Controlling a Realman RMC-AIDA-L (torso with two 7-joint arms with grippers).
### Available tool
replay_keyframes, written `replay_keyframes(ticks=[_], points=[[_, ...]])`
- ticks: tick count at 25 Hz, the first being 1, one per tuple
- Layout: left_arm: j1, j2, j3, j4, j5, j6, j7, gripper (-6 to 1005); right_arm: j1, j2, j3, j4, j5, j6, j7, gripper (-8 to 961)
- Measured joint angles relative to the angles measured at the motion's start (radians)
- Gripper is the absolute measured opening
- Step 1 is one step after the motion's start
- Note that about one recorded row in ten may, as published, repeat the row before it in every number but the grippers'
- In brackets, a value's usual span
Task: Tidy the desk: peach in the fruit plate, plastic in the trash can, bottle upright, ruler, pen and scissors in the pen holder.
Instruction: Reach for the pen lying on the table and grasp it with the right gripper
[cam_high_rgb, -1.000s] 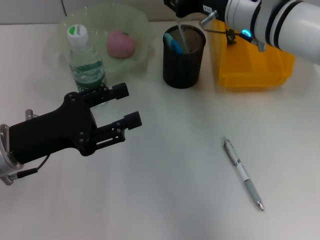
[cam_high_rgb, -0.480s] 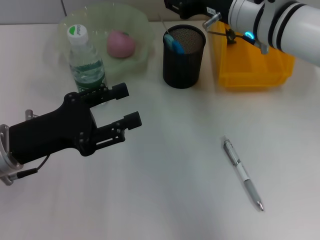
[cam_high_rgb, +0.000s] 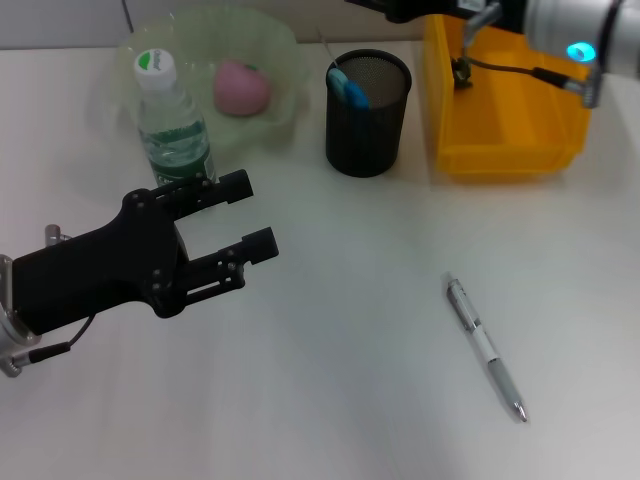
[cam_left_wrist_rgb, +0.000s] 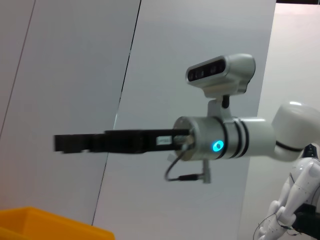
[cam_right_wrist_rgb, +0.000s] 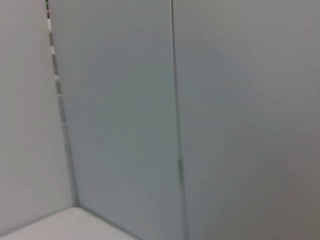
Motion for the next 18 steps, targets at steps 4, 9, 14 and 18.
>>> replay_keyframes(ticks=[4, 9, 14, 18], points=[[0.001, 0.001, 0.000, 0.000, 0.000, 0.001, -0.001, 700, -0.001, -0.005, 0.151, -0.063, -0.048, -0.232, 0.131, 582], [-0.002, 0.012, 0.000, 0.001, 0.003, 0.011, 0.000, 700, 0.000, -0.006, 0.279, -0.206, -0.275, -0.437, 0.358, 582], [-0.009, 0.014, 0.000, 0.009, 0.004, 0.014, -0.004, 700, 0.060, -0.006, 0.356, -0.341, -0.460, -0.698, 0.566, 581], [-0.013, 0.015, -0.010, 0.013, 0.001, 0.022, -0.010, 700, 0.150, -0.008, 0.426, -0.374, -0.512, -0.927, 0.671, 581]])
